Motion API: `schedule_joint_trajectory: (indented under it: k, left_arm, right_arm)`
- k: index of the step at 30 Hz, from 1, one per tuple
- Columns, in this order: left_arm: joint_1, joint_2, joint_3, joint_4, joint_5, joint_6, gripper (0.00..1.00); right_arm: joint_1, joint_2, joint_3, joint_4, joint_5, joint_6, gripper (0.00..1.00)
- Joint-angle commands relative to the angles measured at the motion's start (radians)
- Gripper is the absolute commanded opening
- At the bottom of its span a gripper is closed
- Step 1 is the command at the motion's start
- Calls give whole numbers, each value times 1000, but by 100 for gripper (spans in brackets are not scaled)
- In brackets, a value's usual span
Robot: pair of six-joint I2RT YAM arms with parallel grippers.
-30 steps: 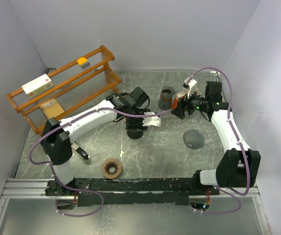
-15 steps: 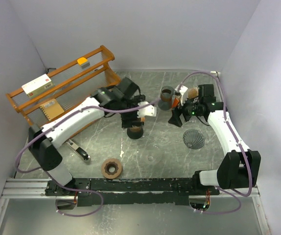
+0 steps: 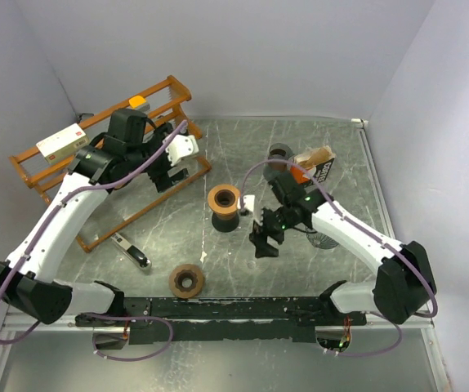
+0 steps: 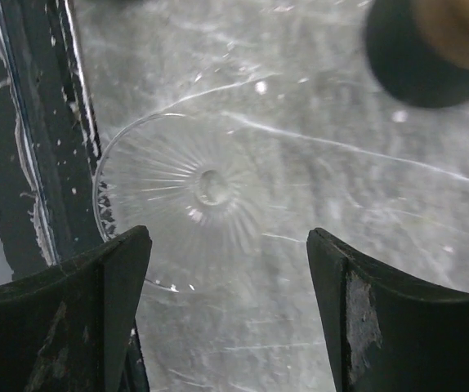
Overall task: Place the coffee filter in the dripper
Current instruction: Place the dripper holder onto the coffee server, then pick up the coffee dripper from the center of the board.
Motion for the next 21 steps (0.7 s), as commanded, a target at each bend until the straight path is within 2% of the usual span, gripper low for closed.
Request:
schedule_joint_trajectory:
  k: [1,6,10,17,21]
  left_arm:
    - [43,-55,-41,45,51,0,98]
    - [65,-89,-62,33,102,24,97]
    - [74,-100,-82,34,131,36,96]
    - [81,-120,-142,39,182,65,95]
    - [81,-136,-182,46,196,105,95]
  right_arm:
    - [95,31,-56,76,125,39,76]
    - [110,90,-62,89,140,34,61]
    - [113,83,-53,95,159,41,55]
    - [113,77,-44,85,146,53,30]
    - [113,85,-35,74,141,54,19]
